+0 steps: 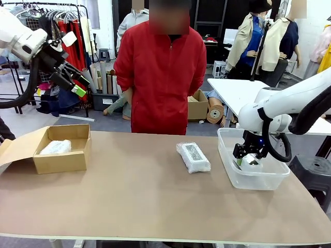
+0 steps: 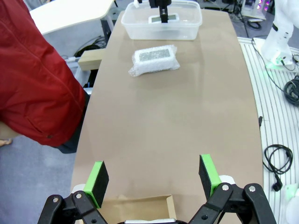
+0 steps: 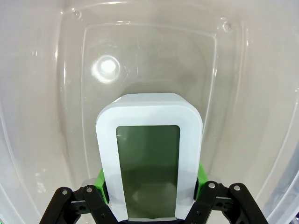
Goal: Separate and place wrapped and unwrapped clocks.
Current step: If the picked Digital clock is wrapped, place it in the Package Box ; if not, place it in the Organizing box.
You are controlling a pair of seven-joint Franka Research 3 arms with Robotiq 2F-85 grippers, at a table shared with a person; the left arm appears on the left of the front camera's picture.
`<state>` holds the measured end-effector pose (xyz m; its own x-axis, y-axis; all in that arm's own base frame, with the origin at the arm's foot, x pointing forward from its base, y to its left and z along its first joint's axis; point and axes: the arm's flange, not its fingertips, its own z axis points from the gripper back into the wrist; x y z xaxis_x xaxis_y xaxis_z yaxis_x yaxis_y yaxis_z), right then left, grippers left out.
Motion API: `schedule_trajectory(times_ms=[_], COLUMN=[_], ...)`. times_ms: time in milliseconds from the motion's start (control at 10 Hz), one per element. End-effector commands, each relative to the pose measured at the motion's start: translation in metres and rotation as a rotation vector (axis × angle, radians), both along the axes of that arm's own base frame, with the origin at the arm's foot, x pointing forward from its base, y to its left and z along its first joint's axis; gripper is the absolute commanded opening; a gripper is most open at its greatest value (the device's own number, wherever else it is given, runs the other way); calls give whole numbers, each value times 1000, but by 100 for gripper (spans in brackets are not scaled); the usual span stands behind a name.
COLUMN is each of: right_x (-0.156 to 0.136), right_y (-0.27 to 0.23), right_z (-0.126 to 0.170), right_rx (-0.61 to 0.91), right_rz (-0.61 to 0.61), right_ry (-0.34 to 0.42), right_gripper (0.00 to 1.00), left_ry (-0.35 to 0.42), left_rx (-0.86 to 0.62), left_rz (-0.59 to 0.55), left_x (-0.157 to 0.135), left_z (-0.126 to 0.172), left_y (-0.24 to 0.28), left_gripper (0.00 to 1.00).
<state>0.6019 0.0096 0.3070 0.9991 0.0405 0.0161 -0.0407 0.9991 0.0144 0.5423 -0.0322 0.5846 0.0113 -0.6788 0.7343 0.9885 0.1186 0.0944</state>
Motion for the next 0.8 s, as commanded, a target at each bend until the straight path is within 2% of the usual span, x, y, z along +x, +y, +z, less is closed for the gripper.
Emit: schedule_trajectory(times_ms=[0, 200, 300, 700], right_x=[6, 5, 6, 5], right_y=[-2, -2, -3, -3], right_z=[2, 2, 2, 3], right_rx=[32, 34, 32, 27], right_rz=[-9, -9, -13, -12], right_ry=[20, 23, 27, 29], right_gripper=[51, 88, 100, 100], left_ry=[-5, -5, -5, -5], left_rx=[2, 2, 2, 2], left_rz=[-4, -4, -4, -4], left_x=[-1, -1, -1, -1], left_z=[1, 1, 1, 1], left_y=[0, 0, 0, 0], left_gripper=[100, 100, 100, 100])
